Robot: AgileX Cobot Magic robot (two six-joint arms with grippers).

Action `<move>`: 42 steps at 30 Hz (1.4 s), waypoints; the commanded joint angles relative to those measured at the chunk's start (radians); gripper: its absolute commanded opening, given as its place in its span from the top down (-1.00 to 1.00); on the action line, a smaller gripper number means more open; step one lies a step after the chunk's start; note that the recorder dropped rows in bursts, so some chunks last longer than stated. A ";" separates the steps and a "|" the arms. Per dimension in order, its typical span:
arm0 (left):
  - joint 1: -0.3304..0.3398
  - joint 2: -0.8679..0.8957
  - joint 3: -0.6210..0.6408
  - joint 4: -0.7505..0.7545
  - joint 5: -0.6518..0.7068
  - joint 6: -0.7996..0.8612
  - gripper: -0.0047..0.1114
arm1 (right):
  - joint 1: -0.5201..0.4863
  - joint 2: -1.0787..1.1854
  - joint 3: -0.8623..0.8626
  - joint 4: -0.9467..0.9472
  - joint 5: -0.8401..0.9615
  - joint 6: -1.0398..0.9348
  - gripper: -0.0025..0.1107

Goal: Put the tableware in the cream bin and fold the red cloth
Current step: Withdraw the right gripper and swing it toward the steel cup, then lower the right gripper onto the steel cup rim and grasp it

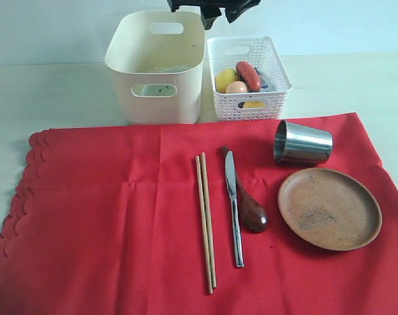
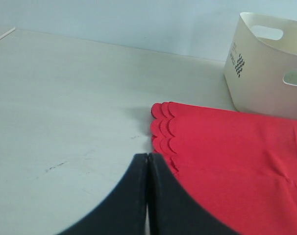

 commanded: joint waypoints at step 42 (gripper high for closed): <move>-0.004 -0.006 0.000 0.001 -0.006 -0.003 0.92 | -0.003 -0.402 0.835 0.389 -0.151 -0.369 0.25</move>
